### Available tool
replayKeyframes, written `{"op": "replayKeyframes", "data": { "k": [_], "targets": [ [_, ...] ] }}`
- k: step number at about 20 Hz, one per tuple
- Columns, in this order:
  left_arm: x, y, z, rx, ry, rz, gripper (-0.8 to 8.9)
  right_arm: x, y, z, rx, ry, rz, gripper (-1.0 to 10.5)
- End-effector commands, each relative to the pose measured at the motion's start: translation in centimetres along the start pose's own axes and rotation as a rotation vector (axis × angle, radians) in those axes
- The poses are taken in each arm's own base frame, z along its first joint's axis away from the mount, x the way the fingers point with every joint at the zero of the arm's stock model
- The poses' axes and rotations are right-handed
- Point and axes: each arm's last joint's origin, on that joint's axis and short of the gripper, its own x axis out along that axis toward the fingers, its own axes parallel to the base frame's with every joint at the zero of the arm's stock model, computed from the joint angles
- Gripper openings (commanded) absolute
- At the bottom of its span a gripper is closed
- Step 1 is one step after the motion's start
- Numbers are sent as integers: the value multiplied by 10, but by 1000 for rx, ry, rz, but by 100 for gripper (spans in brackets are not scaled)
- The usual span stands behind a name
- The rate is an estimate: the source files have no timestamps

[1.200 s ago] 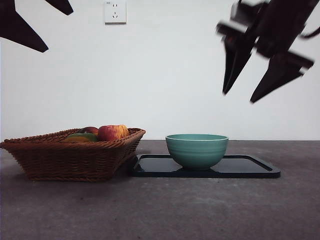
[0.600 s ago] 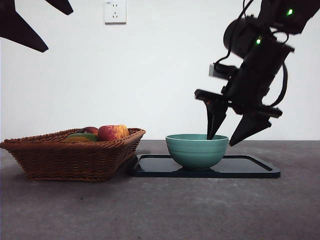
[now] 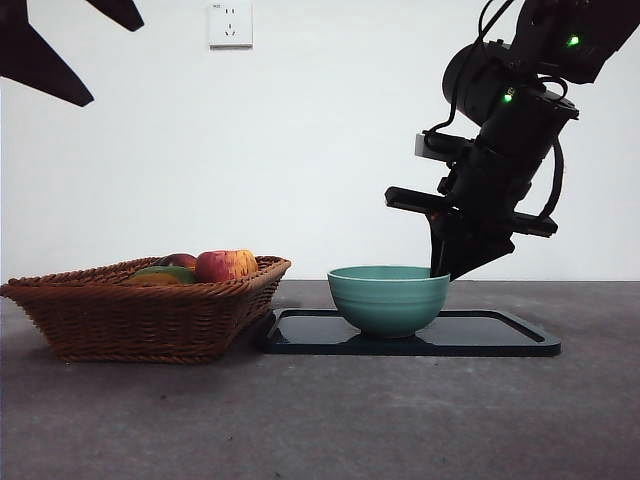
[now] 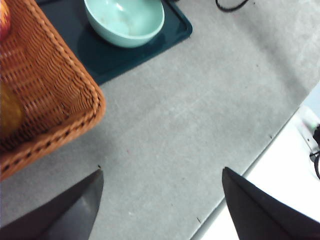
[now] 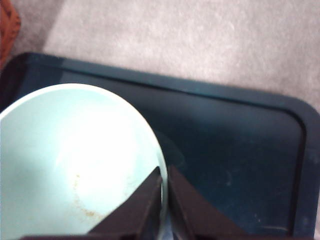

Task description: Pick up the wifruite, put it on the bowl, pick up the plate, put it on desk

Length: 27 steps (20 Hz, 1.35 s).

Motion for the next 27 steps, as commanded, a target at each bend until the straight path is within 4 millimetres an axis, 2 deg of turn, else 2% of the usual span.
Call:
{"op": "replayKeyframes", "data": {
  "k": [1, 5, 10, 14, 17, 19, 21, 27],
  "targets": [
    [-2, -2, 5, 22, -12, -8, 375, -4, 4, 9, -11, -39, 11, 13],
    [-2, -2, 5, 22, -12, -8, 375, -38, 12, 16, -21, -81, 28, 13],
    [-2, -2, 5, 22, -11, -8, 375, -110, 25, 16, -57, -123, 63, 13],
    [-2, -2, 5, 22, -11, -8, 375, -171, 35, -1, -108, -121, 84, 13],
    [-2, -2, 4, 21, -9, -8, 375, -200, 39, -21, -135, -117, 102, 13],
    [-2, -2, 4, 20, -9, -8, 375, -205, 40, -40, -156, -116, 121, 13],
    [-2, -2, 4, 20, -9, -8, 375, -201, 39, -59, -161, -95, 118, 13],
    [-2, -2, 4, 20, -9, -8, 375, -160, 42, -97, -170, -23, 147, 13]
  ]
}}
